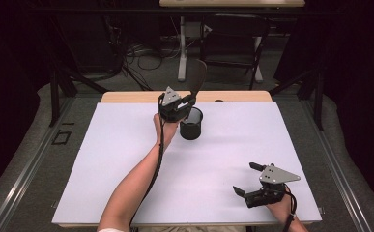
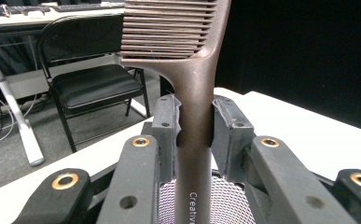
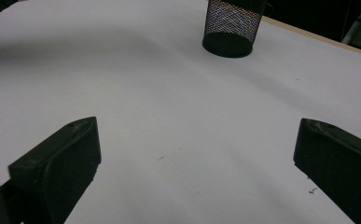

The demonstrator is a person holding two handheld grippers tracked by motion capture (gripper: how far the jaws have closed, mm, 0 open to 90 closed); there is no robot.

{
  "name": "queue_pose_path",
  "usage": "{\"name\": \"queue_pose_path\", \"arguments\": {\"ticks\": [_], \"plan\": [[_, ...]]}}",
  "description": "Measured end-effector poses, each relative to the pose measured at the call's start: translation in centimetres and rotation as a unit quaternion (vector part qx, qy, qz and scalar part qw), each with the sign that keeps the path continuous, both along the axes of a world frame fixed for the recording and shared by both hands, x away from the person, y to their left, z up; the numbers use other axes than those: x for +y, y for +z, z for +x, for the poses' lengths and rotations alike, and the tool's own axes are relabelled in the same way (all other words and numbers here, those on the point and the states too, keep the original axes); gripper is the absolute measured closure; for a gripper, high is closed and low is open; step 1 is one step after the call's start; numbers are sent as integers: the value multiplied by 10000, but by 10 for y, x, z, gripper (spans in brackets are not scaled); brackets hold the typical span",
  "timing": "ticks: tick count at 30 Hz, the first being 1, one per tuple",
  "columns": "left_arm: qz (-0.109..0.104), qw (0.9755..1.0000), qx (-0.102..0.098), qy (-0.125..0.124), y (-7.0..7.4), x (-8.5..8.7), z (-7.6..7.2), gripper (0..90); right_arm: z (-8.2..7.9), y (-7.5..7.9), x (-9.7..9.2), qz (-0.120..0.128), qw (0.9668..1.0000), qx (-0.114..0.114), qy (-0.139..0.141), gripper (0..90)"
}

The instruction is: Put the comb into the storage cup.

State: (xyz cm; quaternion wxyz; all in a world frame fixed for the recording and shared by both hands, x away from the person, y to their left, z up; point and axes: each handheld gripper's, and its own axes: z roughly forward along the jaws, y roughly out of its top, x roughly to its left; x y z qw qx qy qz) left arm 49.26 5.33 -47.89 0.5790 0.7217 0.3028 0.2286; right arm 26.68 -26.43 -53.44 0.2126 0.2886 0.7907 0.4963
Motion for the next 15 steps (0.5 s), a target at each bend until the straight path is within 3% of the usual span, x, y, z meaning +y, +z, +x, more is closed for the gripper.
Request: {"name": "queue_pose_path", "arguments": {"ticks": [15], "plan": [[192, 9998, 94, -62, -8, -3, 2, 726, 0, 0, 0, -12, 10000, 8, -4, 3]]}}
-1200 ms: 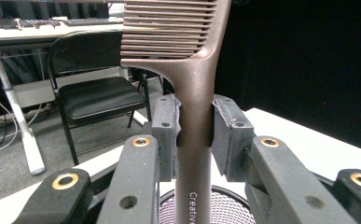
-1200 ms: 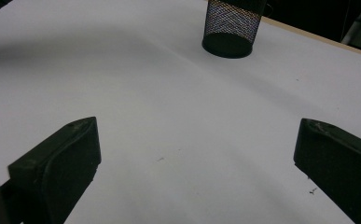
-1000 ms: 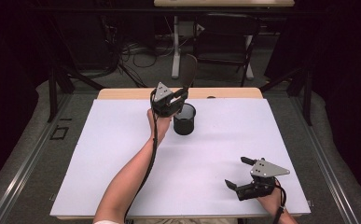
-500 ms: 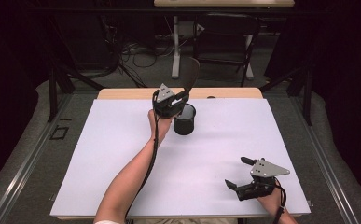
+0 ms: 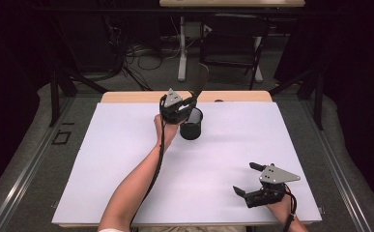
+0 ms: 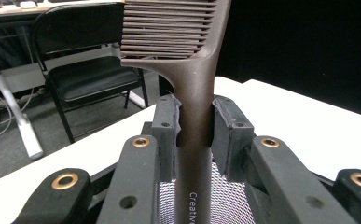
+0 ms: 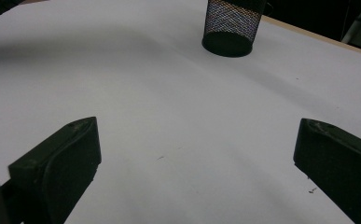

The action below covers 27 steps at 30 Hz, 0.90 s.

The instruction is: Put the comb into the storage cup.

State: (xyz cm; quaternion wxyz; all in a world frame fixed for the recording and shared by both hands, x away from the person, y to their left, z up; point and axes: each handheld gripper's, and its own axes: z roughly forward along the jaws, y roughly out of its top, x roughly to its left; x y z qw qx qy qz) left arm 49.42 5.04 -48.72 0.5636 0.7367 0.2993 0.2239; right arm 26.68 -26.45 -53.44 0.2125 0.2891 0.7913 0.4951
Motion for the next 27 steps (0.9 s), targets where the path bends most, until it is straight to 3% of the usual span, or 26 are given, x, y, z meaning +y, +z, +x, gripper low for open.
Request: {"name": "queue_pose_path", "arguments": {"ticks": [27], "plan": [[338, 9992, 209, -94, -8, -4, 3, 726, 0, 0, 0, -13, 10000, -11, 0, 4]]}}
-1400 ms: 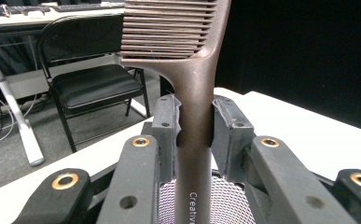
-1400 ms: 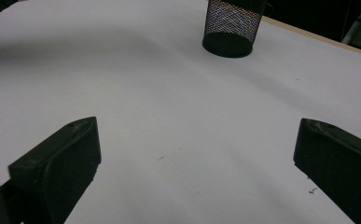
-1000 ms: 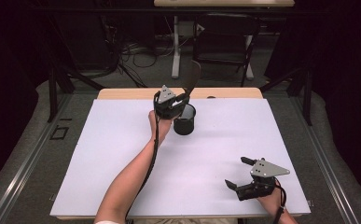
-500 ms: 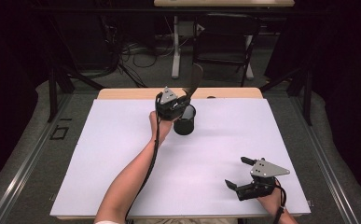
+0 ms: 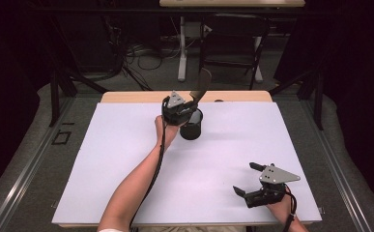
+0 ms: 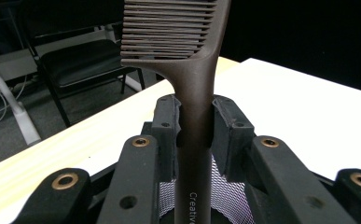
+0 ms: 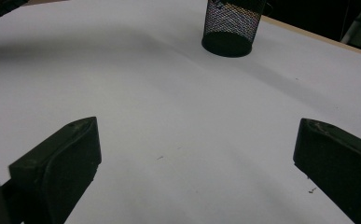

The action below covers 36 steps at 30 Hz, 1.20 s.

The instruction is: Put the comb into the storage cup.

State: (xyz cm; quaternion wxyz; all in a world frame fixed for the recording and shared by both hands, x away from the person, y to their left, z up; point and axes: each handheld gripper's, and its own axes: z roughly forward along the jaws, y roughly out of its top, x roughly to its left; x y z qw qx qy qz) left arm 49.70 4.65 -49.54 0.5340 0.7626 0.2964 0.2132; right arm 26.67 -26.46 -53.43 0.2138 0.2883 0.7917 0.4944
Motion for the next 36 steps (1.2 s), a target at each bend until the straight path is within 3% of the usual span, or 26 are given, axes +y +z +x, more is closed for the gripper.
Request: {"name": "queue_pose_path", "arguments": {"ticks": [30, 36], "plan": [[365, 9991, 220, -10, -6, -4, 0, 723, 0, 0, 0, -7, 10000, -6, 11, 4], [358, 9989, 290, -21, -8, -4, 0, 721, 0, 0, 0, 9, 10000, -1, 5, 4]]}}
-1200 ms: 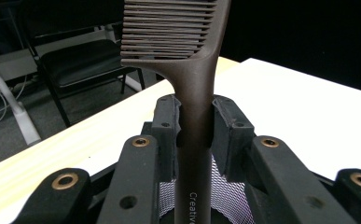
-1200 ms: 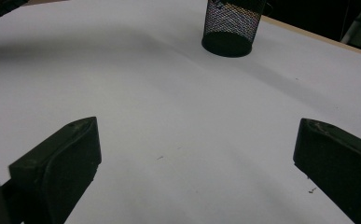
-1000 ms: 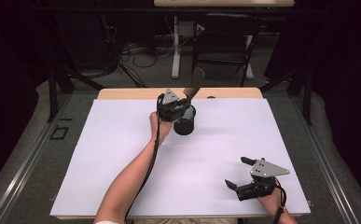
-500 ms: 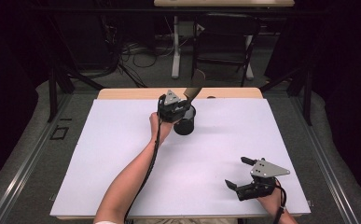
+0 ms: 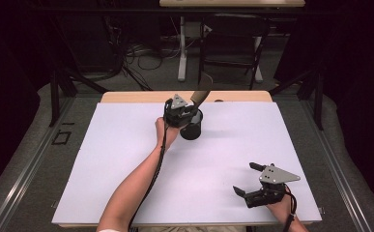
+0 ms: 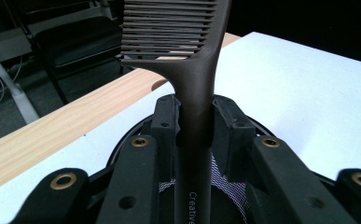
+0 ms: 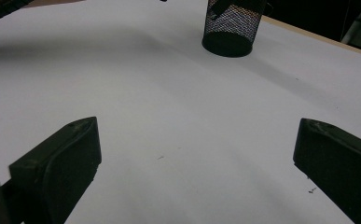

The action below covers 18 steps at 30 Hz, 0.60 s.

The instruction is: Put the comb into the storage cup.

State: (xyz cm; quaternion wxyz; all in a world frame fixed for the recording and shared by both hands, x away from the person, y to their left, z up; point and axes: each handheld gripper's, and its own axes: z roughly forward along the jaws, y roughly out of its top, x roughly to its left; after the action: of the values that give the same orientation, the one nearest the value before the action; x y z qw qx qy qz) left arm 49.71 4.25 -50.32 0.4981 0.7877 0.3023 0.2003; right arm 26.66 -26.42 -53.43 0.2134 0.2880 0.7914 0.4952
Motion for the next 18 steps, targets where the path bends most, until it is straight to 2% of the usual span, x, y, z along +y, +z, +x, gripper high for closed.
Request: {"name": "queue_pose_path", "arguments": {"ticks": [3, 7, 12, 15, 18], "plan": [[22, 10000, 37, -5, 0, 0, -1, 716, 0, 0, 0, -5, 10000, -1, 6, 4], [23, 10000, -54, 12, 1, 0, -4, 692, 0, 0, 0, -14, 10000, 6, 3, 4], [-34, 10000, -37, -9, 5, 2, -9, 558, 0, 0, 0, -21, 10000, 7, 2, 4], [-80, 9999, 43, -66, 8, 4, -11, 474, 0, 0, 0, -16, 10000, 13, -2, 4], [-20, 9998, 31, -170, 11, 4, -15, 401, 0, 0, 0, -24, 10000, 13, -2, 5]]}}
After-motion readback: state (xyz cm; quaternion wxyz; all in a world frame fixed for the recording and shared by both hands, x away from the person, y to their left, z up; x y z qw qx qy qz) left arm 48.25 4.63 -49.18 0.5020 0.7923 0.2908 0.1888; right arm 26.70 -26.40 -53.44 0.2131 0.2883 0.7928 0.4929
